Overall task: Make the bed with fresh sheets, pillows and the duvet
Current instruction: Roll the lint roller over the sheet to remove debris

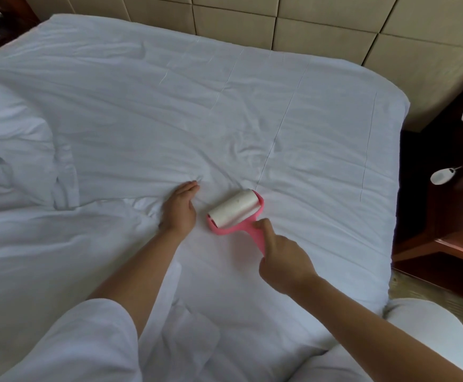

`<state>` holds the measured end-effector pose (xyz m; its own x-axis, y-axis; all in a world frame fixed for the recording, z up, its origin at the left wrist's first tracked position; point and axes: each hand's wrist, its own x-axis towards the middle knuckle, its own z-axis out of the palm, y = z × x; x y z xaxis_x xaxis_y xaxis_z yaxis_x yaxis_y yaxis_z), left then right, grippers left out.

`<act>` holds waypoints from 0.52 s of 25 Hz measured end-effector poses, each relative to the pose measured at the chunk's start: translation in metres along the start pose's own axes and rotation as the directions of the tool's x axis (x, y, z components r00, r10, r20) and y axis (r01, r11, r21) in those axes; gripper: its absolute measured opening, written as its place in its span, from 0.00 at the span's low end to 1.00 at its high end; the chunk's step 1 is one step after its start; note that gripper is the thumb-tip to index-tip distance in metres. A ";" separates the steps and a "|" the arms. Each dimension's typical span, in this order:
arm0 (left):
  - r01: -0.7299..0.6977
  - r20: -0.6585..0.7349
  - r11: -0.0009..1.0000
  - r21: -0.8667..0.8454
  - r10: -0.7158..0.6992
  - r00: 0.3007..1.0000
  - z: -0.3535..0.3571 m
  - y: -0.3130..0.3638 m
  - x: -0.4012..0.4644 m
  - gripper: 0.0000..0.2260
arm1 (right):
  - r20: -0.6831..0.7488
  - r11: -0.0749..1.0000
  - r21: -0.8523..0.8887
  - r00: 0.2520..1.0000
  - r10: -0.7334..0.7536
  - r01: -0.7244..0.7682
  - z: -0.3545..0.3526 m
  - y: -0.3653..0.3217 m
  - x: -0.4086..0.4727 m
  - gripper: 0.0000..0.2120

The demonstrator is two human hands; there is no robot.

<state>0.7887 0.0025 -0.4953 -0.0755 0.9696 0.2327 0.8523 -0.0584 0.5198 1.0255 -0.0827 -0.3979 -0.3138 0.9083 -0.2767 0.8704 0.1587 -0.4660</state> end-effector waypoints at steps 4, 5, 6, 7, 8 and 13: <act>0.007 0.015 0.999 -0.039 -0.007 1.000 -0.002 0.002 0.003 0.19 | 0.001 1.000 0.016 1.000 -0.025 0.025 -0.005 -0.011 0.039 0.34; 0.014 0.012 0.999 -0.049 -0.014 1.000 -0.002 0.000 0.004 0.18 | -0.003 0.999 0.023 1.000 -0.025 0.025 -0.005 -0.011 0.041 0.35; 0.013 0.003 0.999 -0.052 -0.013 1.000 -0.003 -0.002 0.005 0.17 | -0.004 0.999 0.031 1.000 -0.020 0.020 -0.004 -0.008 0.038 0.34; 0.006 -0.012 0.999 -0.051 -0.007 1.000 -0.004 -0.005 0.006 0.16 | 0.000 0.999 0.035 1.000 -0.015 0.015 -0.002 -0.005 0.031 0.33; 0.001 -0.023 0.999 -0.049 -0.002 1.000 -0.003 -0.007 0.006 0.16 | 0.004 0.999 0.033 1.000 -0.013 0.013 0.000 0.000 0.022 0.33; -0.041 0.008 0.999 0.014 0.040 0.999 -0.001 -0.006 0.006 0.18 | -0.048 1.000 0.014 0.999 0.016 -0.015 -0.012 0.022 -0.014 0.27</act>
<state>0.7829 0.0086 -0.4958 -0.0371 0.9682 0.2474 0.8618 -0.0943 0.4984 1.0540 -0.0872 -0.3939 -0.2813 0.9282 -0.2436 0.8698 0.1393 -0.4734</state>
